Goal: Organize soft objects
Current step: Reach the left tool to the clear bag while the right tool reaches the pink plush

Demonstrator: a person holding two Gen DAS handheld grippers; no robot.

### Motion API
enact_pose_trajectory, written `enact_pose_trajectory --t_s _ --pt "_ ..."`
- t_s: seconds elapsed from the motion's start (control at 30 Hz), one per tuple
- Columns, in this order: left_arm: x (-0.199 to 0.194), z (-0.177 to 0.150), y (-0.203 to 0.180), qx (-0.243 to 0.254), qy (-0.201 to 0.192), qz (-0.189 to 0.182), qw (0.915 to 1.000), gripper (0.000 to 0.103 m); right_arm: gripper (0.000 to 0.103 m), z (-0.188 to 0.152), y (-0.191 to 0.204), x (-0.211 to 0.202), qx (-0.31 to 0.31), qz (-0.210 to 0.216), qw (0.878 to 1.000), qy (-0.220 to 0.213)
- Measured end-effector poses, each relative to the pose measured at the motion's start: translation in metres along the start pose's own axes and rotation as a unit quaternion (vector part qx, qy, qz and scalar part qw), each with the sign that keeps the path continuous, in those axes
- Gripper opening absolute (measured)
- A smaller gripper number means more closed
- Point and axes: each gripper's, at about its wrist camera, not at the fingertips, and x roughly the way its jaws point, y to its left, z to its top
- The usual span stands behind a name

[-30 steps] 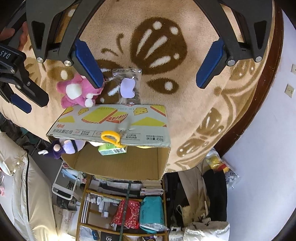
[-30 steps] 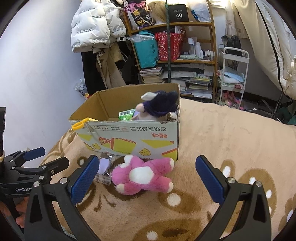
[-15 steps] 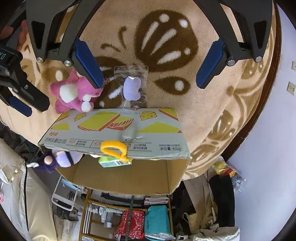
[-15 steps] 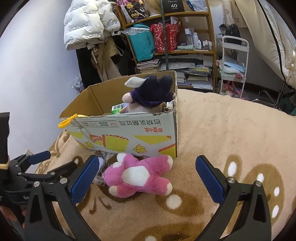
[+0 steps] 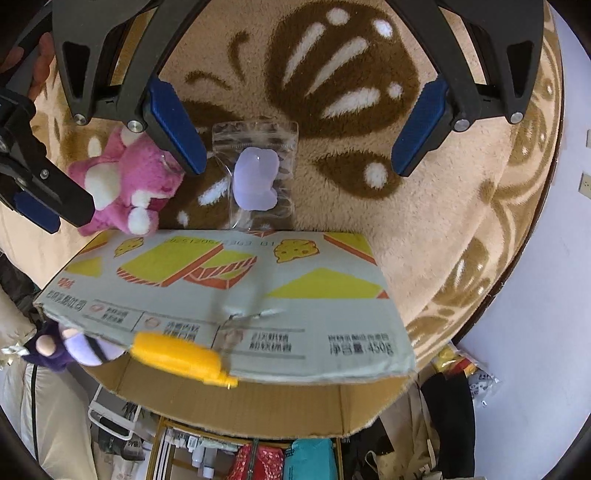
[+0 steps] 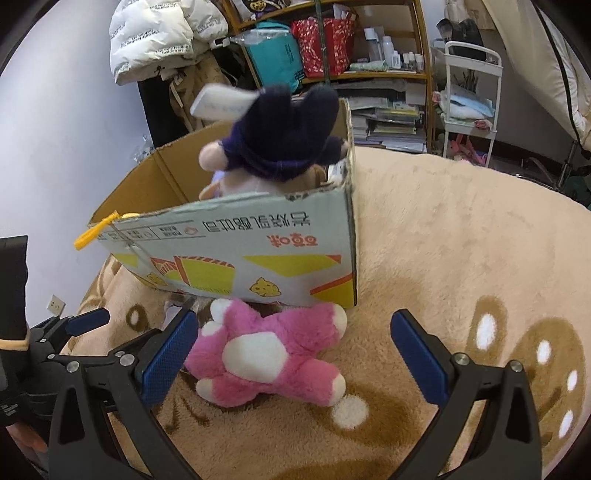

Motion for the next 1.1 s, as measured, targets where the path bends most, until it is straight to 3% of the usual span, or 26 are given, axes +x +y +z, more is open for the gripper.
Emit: enact_pose_trajectory --t_s 0.4,1.1 --pt "0.019 -0.002 -0.003 0.006 0.024 -0.009 0.9997 0.099 0.103 -0.005 -0.006 0.020 0.009 0.012 0.999 0.032" --pt "0.043 -0.006 -0.011 0.017 0.048 -0.001 0.9987 0.099 0.103 -0.010 -0.003 0.029 0.008 0.007 0.999 0.045"
